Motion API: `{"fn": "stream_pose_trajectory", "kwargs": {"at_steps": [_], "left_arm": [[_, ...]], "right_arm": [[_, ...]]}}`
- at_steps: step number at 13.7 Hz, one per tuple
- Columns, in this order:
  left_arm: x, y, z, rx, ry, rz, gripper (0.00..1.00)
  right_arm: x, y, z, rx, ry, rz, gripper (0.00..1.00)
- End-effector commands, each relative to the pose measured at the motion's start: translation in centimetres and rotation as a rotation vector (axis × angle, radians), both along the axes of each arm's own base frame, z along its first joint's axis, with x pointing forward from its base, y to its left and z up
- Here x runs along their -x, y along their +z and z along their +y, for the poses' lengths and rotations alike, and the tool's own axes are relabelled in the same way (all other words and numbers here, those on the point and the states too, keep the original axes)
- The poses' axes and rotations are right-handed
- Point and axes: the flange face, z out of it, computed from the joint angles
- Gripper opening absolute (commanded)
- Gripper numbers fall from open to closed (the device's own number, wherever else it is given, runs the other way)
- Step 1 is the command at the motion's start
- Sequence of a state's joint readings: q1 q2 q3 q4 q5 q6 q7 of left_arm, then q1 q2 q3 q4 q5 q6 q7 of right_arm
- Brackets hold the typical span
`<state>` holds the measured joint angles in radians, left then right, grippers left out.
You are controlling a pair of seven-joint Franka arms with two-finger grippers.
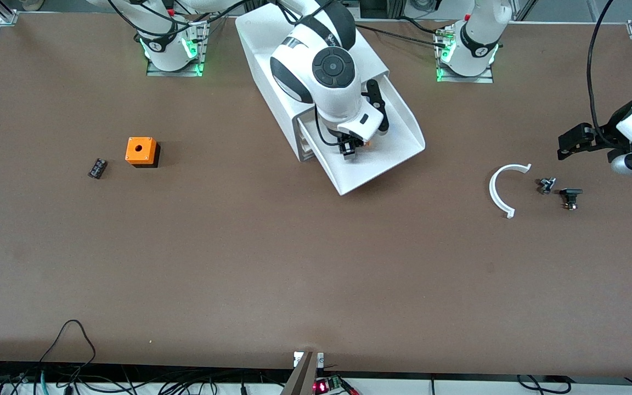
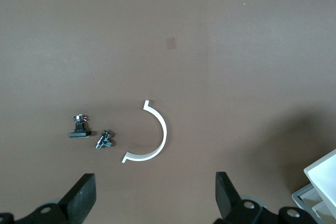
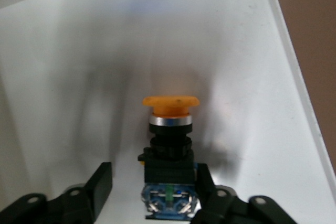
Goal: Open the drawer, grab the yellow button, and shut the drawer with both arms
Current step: 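Lift the button out of the drawer with the right gripper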
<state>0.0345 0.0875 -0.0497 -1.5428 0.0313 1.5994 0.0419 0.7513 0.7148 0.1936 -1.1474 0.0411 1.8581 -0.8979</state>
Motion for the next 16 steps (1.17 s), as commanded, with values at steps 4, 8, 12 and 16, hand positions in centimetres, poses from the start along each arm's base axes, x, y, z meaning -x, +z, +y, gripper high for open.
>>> {"fn": "stream_pose_trajectory", "kwargs": {"at_steps": [4,8,12,16], "left_arm": [[0.1,0.3,-0.1,-0.026,-0.005,0.007,1.00],[0.1,0.3,-0.2,-0.026,0.003,0.008,1.00],[-0.1,0.1,-0.2,-0.023,0.006,0.004,1.00],[-0.9,-0.3,-0.1,-0.039,-0.011,-0.038,1.00]], "right_arm": [[0.0,0.0,0.7,0.013,0.025,-0.027,0.44],[0.1,0.4,0.9,0.002,0.020,-0.037,0.29],[0.9,3.3,1.4,-0.030,-0.001,-0.067,0.27],[0.2,8.9,-0.1,-0.078,-0.165,-0.106,0.27]]}}
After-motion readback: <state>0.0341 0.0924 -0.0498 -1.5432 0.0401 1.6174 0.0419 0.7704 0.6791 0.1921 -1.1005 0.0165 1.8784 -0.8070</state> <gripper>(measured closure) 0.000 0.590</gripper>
